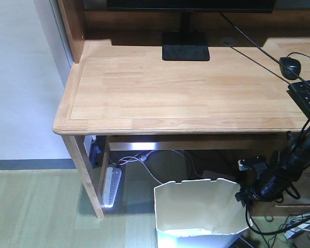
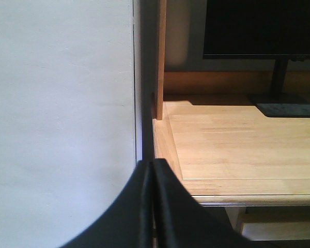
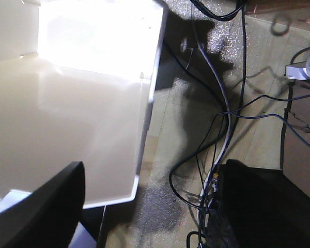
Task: Move trash bin to bedside with robot
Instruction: 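Close the right gripper on the rim of the white trash bin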
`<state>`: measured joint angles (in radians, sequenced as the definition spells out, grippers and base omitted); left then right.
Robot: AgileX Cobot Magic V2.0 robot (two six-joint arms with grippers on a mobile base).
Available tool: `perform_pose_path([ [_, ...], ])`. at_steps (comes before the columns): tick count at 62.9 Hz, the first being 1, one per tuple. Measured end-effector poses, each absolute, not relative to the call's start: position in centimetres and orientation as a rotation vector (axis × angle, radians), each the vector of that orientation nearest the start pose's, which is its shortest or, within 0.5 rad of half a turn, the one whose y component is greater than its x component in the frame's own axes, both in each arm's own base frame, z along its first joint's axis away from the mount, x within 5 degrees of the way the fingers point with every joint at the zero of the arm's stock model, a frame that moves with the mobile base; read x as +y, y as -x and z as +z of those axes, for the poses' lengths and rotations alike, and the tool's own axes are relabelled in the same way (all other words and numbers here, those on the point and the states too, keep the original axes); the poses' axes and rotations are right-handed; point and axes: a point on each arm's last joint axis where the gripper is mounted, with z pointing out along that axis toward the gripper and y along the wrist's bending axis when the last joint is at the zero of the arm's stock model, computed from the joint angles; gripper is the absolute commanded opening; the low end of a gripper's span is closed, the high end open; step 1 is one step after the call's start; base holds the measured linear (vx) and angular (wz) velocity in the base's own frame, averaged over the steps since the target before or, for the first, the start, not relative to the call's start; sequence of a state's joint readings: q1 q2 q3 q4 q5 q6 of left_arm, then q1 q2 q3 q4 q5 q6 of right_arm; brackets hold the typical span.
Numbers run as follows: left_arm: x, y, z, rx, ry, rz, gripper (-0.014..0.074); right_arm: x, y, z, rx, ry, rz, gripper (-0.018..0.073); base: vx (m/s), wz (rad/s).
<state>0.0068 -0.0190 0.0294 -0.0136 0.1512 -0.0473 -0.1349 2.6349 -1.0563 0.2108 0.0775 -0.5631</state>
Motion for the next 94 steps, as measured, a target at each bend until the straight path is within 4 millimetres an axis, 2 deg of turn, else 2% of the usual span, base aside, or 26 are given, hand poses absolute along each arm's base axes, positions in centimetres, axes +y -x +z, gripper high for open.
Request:
perform_pose_path([
  [18,0.0,-5.6,19.1,1.644,0.054,-0.043,-0.0006,-4.1,-31.0,-14.1,3.123,0.367,0.027,0.051,0.0,0.0],
  [61,0.0,-5.6,19.1,1.644,0.054,-0.043,-0.0006,-4.0,-32.5,-20.8,3.171,0.288,0.091,0.0498,0.0,0.0],
  [68,0.0,-5.6,19.1,1.644,0.054,-0.043,-0.0006,-3.9,-32.7,-21.3,3.181,0.263,0.106,0.0437,0.0,0.0],
  [72,0.0,-5.6,19.1,1.644,0.054,-0.043,-0.0006,-3.9,-32.8,-21.5,3.181,0.249,0.112,0.0363,0.0,0.0],
  [88,0.0,-5.6,19.1,1.644,0.054,-0.043,-0.0006,-3.7,-33.3,-21.7,3.171,0.256,0.145,-0.0017,0.0,0.0],
  [94,0.0,-5.6,19.1,1.644,0.054,-0.043,-0.0006,-3.6,-33.3,-21.7,3.168,0.287,0.171,-0.0013,0.0,0.0],
])
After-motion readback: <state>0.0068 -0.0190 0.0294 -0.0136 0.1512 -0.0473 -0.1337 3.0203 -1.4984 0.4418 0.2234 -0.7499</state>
